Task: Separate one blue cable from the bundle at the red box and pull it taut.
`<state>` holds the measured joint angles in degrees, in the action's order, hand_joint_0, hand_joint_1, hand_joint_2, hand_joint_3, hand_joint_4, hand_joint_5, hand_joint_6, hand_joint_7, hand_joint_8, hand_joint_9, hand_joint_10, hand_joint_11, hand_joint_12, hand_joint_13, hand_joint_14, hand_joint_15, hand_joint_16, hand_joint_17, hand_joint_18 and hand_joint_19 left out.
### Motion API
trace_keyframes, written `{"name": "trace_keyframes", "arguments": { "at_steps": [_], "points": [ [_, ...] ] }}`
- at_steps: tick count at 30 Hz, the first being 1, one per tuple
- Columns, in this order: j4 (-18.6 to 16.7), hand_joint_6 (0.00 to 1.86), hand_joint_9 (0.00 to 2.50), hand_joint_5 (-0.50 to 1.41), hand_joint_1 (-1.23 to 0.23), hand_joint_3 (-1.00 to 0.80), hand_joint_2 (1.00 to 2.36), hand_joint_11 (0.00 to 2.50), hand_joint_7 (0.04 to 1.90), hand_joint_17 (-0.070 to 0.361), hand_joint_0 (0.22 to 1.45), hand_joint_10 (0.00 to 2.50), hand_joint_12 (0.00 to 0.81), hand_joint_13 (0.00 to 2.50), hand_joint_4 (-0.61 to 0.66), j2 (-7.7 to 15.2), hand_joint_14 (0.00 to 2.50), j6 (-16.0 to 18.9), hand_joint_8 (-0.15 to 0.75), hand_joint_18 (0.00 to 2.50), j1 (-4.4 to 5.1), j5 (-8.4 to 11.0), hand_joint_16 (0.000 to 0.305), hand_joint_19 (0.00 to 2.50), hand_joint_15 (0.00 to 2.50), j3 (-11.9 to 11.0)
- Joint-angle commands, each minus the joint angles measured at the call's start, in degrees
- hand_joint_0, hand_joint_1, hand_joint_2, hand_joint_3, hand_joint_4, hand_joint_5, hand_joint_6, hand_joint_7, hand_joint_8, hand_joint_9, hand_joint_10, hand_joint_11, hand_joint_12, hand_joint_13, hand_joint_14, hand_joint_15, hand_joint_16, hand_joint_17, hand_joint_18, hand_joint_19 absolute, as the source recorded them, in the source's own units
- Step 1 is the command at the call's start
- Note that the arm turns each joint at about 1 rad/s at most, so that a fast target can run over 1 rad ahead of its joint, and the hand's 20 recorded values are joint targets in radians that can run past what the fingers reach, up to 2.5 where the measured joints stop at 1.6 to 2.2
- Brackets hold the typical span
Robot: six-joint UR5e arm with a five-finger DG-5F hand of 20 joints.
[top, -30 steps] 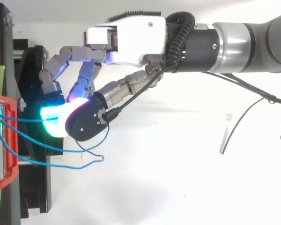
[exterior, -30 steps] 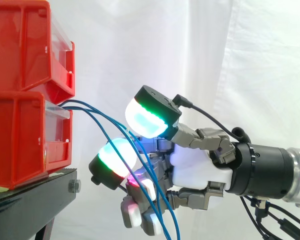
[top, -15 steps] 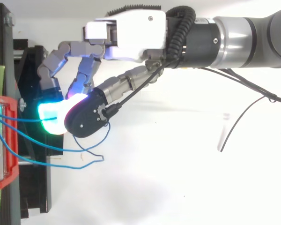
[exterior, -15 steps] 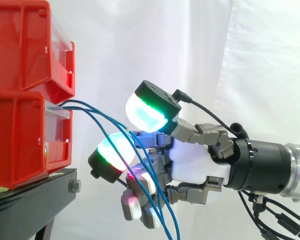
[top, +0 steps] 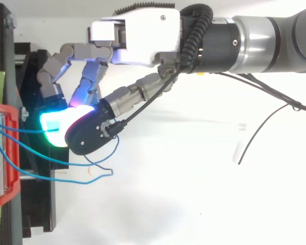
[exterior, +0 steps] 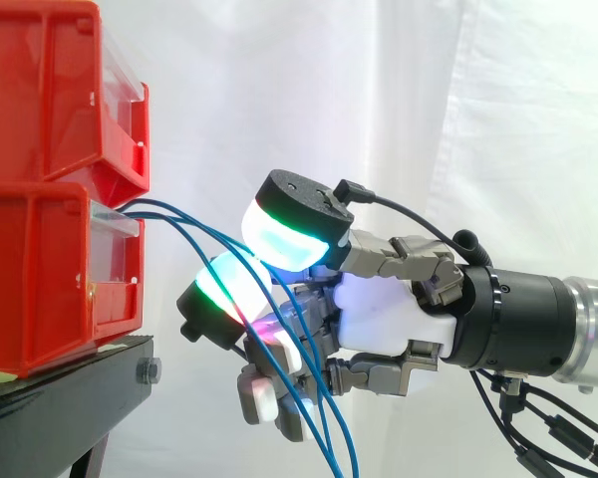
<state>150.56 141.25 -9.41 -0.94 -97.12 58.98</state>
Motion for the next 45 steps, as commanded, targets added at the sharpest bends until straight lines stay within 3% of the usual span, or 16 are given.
{"name": "trace_keyframes", "arguments": {
  "at_steps": [1, 11, 18, 24, 27, 28, 34, 37, 41, 45],
  "points": [
    [0.2, 0.92, 1.05, -0.18, -0.7, -0.17, 1.02, 0.93, 1.01, 0.128, 0.61, 0.02, 0.424, 1.03, 0.12, 0.0, 0.02, 0.0, 0.368, 0.97, -0.02, -0.26, 0.057, 0.87, 0.68, 0.0],
    [0.2, 0.93, 1.03, -0.18, -0.72, -0.15, 1.02, 0.95, 1.02, 0.126, 0.64, 0.02, 0.411, 1.02, 0.05, 0.0, 0.02, 0.0, 0.36, 0.96, -0.02, -0.26, 0.056, 0.86, 0.69, 0.0],
    [0.3, 0.96, 1.03, -0.19, -0.77, -0.08, 1.02, 0.95, 1.19, 0.12, 0.7, 0.02, 0.396, 1.02, -0.12, 0.0, 0.02, 0.2, 0.34, 0.95, 0.15, -0.17, 0.053, 0.85, 0.68, -0.1],
    [0.4, 0.97, 1.04, -0.2, -0.74, -0.2, 1.02, 0.95, 1.14, 0.118, 0.75, 0.02, 0.392, 1.02, -0.18, 0.0, 0.02, 1.2, 0.332, 0.94, 0.24, -0.17, 0.053, 0.86, 0.69, -0.1],
    [1.1, 0.97, 1.04, -0.21, -0.74, -0.34, 1.01, 0.94, 1.24, 0.116, 0.8, 0.02, 0.387, 1.01, -0.18, -0.4, 0.02, 1.4, 0.333, 0.92, 0.24, -0.26, 0.052, 0.87, 0.69, -0.1],
    [2.9, 0.97, 1.04, -0.21, -0.74, -0.36, 1.01, 0.95, 1.26, 0.116, 0.81, 0.02, 0.385, 1.01, -0.19, -1.0, 0.02, 1.1, 0.328, 0.91, 0.06, -1.05, 0.051, 0.89, 0.69, 0.0],
    [6.3, 0.97, 1.05, -0.21, -0.74, -0.42, 1.01, 0.96, 1.26, 0.115, 0.82, 0.02, 0.387, 1.02, -0.21, -1.8, 0.02, 0.2, 0.326, 0.9, 0.06, -1.31, 0.051, 0.9, 0.69, 0.1],
    [8.5, 0.98, 1.05, -0.21, -0.74, -0.42, 1.01, 0.96, 1.25, 0.115, 0.82, 0.02, 0.387, 1.02, -0.2, -2.9, 0.02, -1.1, 0.326, 0.9, 0.15, -1.4, 0.051, 0.89, 0.69, 1.5],
    [8.8, 0.98, 1.07, -0.21, -0.74, -0.42, 1.01, 1.03, 1.23, 0.115, 0.82, 0.02, 0.391, 1.02, -0.19, -4.7, 0.02, -2.0, 0.324, 0.9, 0.42, -1.14, 0.051, 0.9, 0.69, 3.8],
    [8.7, 0.98, 1.08, -0.21, -0.74, -0.42, 1.01, 1.06, 1.23, 0.114, 0.82, 0.02, 0.388, 1.02, -0.19, -7.2, 0.02, -2.6, 0.322, 0.9, 0.68, -0.7, 0.051, 0.89, 0.69, 7.6]
  ]
}}
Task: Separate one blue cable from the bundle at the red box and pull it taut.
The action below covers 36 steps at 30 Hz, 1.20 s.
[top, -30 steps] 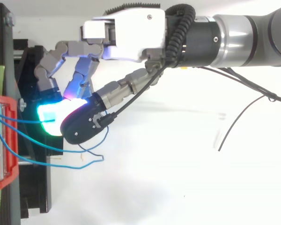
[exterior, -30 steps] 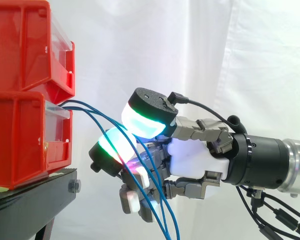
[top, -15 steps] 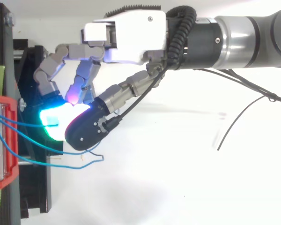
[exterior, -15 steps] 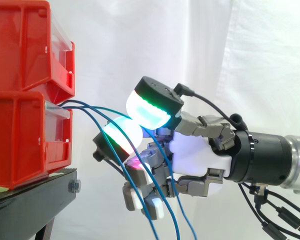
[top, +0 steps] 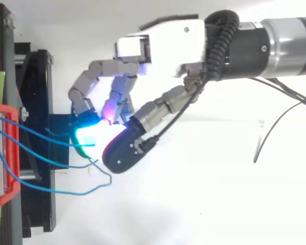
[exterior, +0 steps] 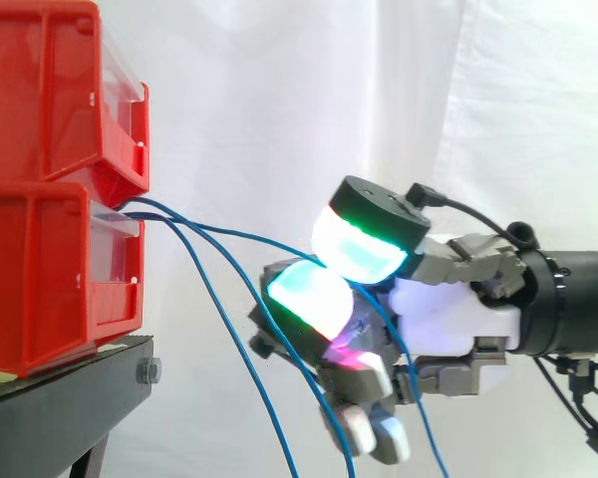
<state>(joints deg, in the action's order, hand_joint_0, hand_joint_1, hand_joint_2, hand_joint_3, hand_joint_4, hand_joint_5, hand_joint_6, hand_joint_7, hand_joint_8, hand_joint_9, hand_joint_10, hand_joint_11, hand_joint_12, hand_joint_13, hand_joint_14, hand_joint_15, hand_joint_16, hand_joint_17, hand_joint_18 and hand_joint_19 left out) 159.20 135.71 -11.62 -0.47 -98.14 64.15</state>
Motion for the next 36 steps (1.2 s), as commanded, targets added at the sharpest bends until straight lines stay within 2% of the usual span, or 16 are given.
{"name": "trace_keyframes", "arguments": {
  "at_steps": [1, 3, 8, 11, 12, 14, 23, 31, 34, 35, 36],
  "points": [
    [0.1, 0.98, 1.08, -0.21, -0.74, -0.42, 1.01, 1.08, 1.22, 0.114, 0.82, 0.02, 0.388, 1.02, -0.19, -2.4, 0.02, -0.4, 0.324, 0.9, 0.21, 0.67, 0.051, 0.9, 0.69, 3.7],
    [0.2, 0.98, 1.08, -0.21, -0.74, -0.42, 1.01, 1.08, 1.22, 0.115, 0.82, 0.02, 0.387, 1.02, -0.19, -3.4, 0.02, -0.3, 0.323, 0.9, 0.29, 1.37, 0.051, 0.89, 0.69, 5.0],
    [0.7, 0.98, 1.09, -0.21, -0.74, -0.41, 1.01, 1.09, 1.23, 0.114, 0.82, 0.02, 0.388, 1.02, -0.19, -4.2, 0.02, -1.5, 0.325, 0.91, 0.47, 1.28, 0.051, 0.9, 0.69, 5.8],
    [2.3, 0.98, 1.09, -0.21, -0.74, -0.41, 1.01, 1.08, 1.23, 0.114, 0.82, 0.02, 0.39, 1.02, -0.19, -4.3, 0.02, -2.5, 0.325, 0.91, 0.47, 1.19, 0.051, 0.89, 0.7, 5.8],
    [4.2, 0.98, 1.09, -0.21, -0.74, -0.41, 1.01, 1.09, 1.23, 0.114, 0.82, 0.02, 0.39, 1.02, -0.19, -4.7, 0.02, -3.1, 0.324, 0.91, 0.65, 1.19, 0.051, 0.9, 0.7, 5.8],
    [5.8, 0.98, 1.09, -0.21, -0.74, -0.41, 1.01, 1.08, 1.23, 0.114, 0.82, 0.02, 0.39, 1.02, -0.19, -4.8, 0.02, -3.5, 0.324, 0.91, 0.73, 1.11, 0.051, 0.89, 0.69, 5.9],
    [10.9, 0.98, 1.09, -0.21, -0.74, -0.41, 1.01, 1.09, 1.22, 0.114, 0.82, 0.02, 0.394, 1.02, -0.18, -6.4, 0.02, -4.1, 0.329, 0.91, 0.82, 0.49, 0.05, 0.89, 0.7, 5.9],
    [15.0, 0.97, 1.09, -0.21, -0.74, -0.4, 1.01, 1.09, 1.23, 0.114, 0.82, 0.02, 0.393, 1.02, -0.18, -7.7, 0.02, -5.1, 0.328, 0.91, 0.38, -0.3, 0.05, 0.89, 0.69, 6.1],
    [15.3, 0.97, 1.09, -0.21, -0.74, -0.4, 1.01, 1.1, 1.23, 0.113, 0.82, 0.02, 0.391, 1.02, -0.18, -9.3, 0.02, -5.2, 0.327, 0.91, 0.65, -0.04, 0.05, 0.9, 0.7, 8.4],
    [15.0, 0.97, 1.09, -0.21, -0.74, -0.4, 1.01, 1.1, 1.23, 0.113, 0.82, 0.02, 0.392, 1.02, -0.18, -10.2, 0.02, -5.0, 0.329, 0.9, 0.73, 0.4, 0.05, 0.9, 0.69, 10.0],
    [13.2, 0.97, 1.09, -0.21, -0.74, -0.4, 1.01, 1.09, 1.23, 0.113, 0.82, 0.02, 0.392, 1.02, -0.18, -12.0, 0.02, -4.9, 0.329, 0.9, 1.0, 2.25, 0.05, 0.9, 0.7, 13.3]
  ]
}}
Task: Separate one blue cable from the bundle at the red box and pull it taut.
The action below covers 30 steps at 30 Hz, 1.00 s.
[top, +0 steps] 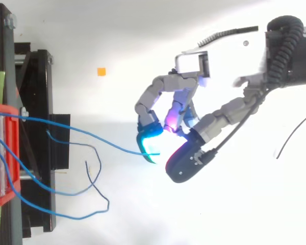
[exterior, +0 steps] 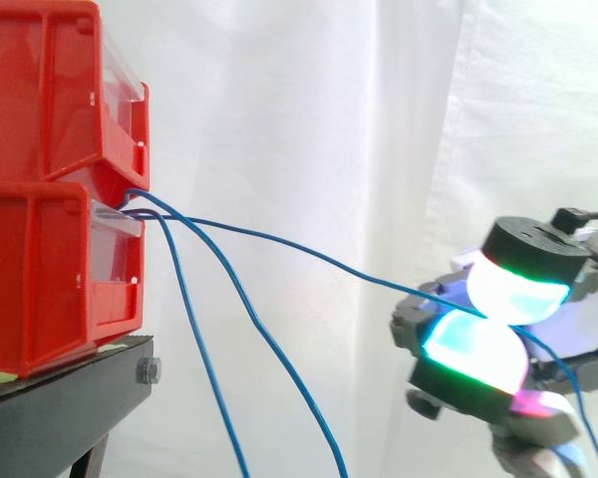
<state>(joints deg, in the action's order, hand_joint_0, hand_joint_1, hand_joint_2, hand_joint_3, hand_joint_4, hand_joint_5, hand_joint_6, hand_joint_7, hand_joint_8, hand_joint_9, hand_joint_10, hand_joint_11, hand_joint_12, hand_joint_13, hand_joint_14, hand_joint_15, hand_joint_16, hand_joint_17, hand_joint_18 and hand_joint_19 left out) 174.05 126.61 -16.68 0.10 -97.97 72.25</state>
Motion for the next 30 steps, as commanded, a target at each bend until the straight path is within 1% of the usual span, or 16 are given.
{"name": "trace_keyframes", "arguments": {
  "at_steps": [1, 2, 3, 5, 6, 7, 8, 9, 10, 11, 13, 15, 21, 24, 30],
  "points": [
    [-2.4, 0.97, 1.09, -0.21, -0.75, -0.4, 1.01, 1.08, 1.23, 0.113, 0.82, 0.02, 0.394, 1.02, -0.18, -3.5, 0.02, 0.2, 0.327, 0.91, 0.51, 2.78, 0.05, 0.89, 0.7, 6.1],
    [-2.4, 0.97, 1.09, -0.21, -0.75, -0.4, 1.01, 1.09, 1.22, 0.113, 0.82, 0.02, 0.393, 1.02, -0.19, -3.5, 0.02, 0.2, 0.329, 0.9, 0.51, 2.78, 0.05, 0.9, 0.7, 6.1],
    [-5.7, 0.97, 1.09, -0.21, -0.75, -0.4, 1.01, 1.08, 1.23, 0.113, 0.82, 0.02, 0.391, 1.02, -0.19, -5.1, 0.02, 0.6, 0.329, 0.9, 0.69, 4.72, 0.05, 0.9, 0.7, 10.2],
    [-7.2, 0.97, 1.09, -0.21, -0.75, -0.4, 1.01, 1.09, 1.23, 0.113, 0.82, 0.02, 0.392, 1.02, -0.19, -5.9, 0.02, 0.9, 0.33, 0.9, 0.78, 5.07, 0.05, 0.9, 0.7, 11.8],
    [-8.6, 0.97, 1.09, -0.21, -0.75, -0.4, 1.01, 1.1, 1.23, 0.113, 0.82, 0.02, 0.395, 1.02, -0.19, -6.7, 0.02, 1.1, 0.327, 0.9, 0.95, 5.24, 0.05, 0.9, 0.7, 13.5],
    [-9.3, 0.97, 1.09, -0.2, -0.74, -0.41, 1.01, 1.1, 1.24, 0.113, 0.82, 0.02, 0.393, 1.02, -0.19, -7.1, 0.02, 1.3, 0.332, 0.9, 1.04, 5.42, 0.05, 0.89, 0.7, 14.3],
    [-10.9, 0.97, 1.09, -0.2, -0.74, -0.41, 1.01, 1.09, 1.25, 0.113, 0.83, 0.02, 0.392, 1.02, -0.19, -8.0, 0.02, 1.8, 0.331, 0.9, 1.39, 6.91, 0.05, 0.9, 0.7, 16.6],
    [-11.6, 0.97, 1.09, -0.21, -0.74, -0.42, 1.01, 1.09, 1.27, 0.113, 0.83, 0.02, 0.392, 1.02, -0.2, -8.2, 0.02, 2.3, 0.333, 0.9, 1.57, 7.79, 0.05, 0.9, 0.69, 17.8],
    [-11.6, 0.97, 1.08, -0.21, -0.74, -0.43, 1.01, 1.09, 1.28, 0.113, 0.84, 0.02, 0.392, 1.02, -0.2, -8.2, 0.02, 2.3, 0.328, 0.9, 1.57, 7.79, 0.05, 0.9, 0.7, 17.8],
    [-12.1, 0.97, 1.08, -0.21, -0.75, -0.44, 1.0, 1.09, 1.29, 0.113, 0.84, 0.02, 0.392, 1.02, -0.21, -8.7, 0.02, 2.6, 0.33, 0.89, 1.66, 8.23, 0.05, 0.9, 0.7, 19.0],
    [-12.9, 0.97, 1.08, -0.21, -0.75, -0.44, 1.0, 1.09, 1.29, 0.113, 0.85, 0.02, 0.389, 1.02, -0.21, -8.7, 0.02, 3.3, 0.327, 0.89, 1.74, 8.32, 0.05, 0.91, 0.69, 19.8],
    [-15.0, 0.98, 1.08, -0.21, -0.75, -0.44, 1.0, 1.09, 1.27, 0.112, 0.85, 0.02, 0.391, 1.02, -0.21, -8.7, 0.02, 4.5, 0.325, 0.89, 1.92, 8.58, 0.05, 0.91, 0.7, 21.0],
    [-16.5, 0.98, 1.08, -0.21, -0.75, -0.45, 1.0, 1.09, 1.27, 0.112, 0.85, 0.02, 0.391, 1.02, -0.22, -8.7, 0.02, 5.0, 0.327, 0.9, 2.1, 9.02, 0.05, 0.9, 0.7, 21.5],
    [-17.2, 0.98, 1.08, -0.21, -0.74, -0.46, 1.0, 1.09, 1.27, 0.112, 0.85, 0.02, 0.386, 1.02, -0.23, -8.7, 0.02, 4.4, 0.326, 0.9, 2.27, 9.46, 0.05, 0.91, 0.7, 21.5],
    [-17.9, 0.98, 1.09, -0.21, -0.75, -0.44, 1.0, 1.09, 1.25, 0.112, 0.84, 0.02, 0.387, 1.02, -0.21, -8.7, 0.02, 4.0, 0.329, 0.9, 2.27, 9.29, 0.05, 0.9, 0.7, 21.5]
  ]
}}
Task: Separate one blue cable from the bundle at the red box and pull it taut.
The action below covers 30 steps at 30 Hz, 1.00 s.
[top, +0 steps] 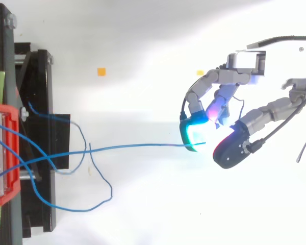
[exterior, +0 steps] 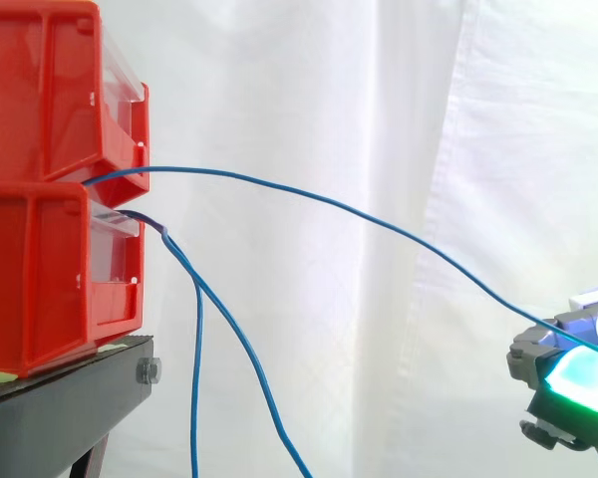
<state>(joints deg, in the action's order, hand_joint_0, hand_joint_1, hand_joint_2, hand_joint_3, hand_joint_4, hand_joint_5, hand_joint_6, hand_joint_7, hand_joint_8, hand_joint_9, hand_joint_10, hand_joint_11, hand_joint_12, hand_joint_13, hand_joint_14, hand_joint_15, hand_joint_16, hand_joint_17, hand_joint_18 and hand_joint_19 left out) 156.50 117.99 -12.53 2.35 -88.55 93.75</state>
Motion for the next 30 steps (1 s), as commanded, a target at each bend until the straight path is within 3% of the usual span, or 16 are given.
{"name": "trace_keyframes", "arguments": {
  "at_steps": [1, 30],
  "points": [
    [-0.3, 0.98, 1.09, -0.2, -0.75, -0.44, 1.0, 1.09, 1.25, 0.112, 0.84, 0.02, 0.389, 1.02, -0.21, 0.0, 0.02, -0.1, 0.328, 0.91, 0.03, -0.13, 0.05, 0.9, 0.7, 0.0],
    [-0.3, 0.97, 1.13, -0.19, -0.78, -0.4, 1.01, 1.1, 1.27, 0.112, 0.83, 0.02, 0.392, 1.03, -0.21, 0.0, 0.02, -0.3, 0.332, 0.9, 0.03, 0.13, 0.05, 0.91, 0.71, 0.0]
  ]
}}
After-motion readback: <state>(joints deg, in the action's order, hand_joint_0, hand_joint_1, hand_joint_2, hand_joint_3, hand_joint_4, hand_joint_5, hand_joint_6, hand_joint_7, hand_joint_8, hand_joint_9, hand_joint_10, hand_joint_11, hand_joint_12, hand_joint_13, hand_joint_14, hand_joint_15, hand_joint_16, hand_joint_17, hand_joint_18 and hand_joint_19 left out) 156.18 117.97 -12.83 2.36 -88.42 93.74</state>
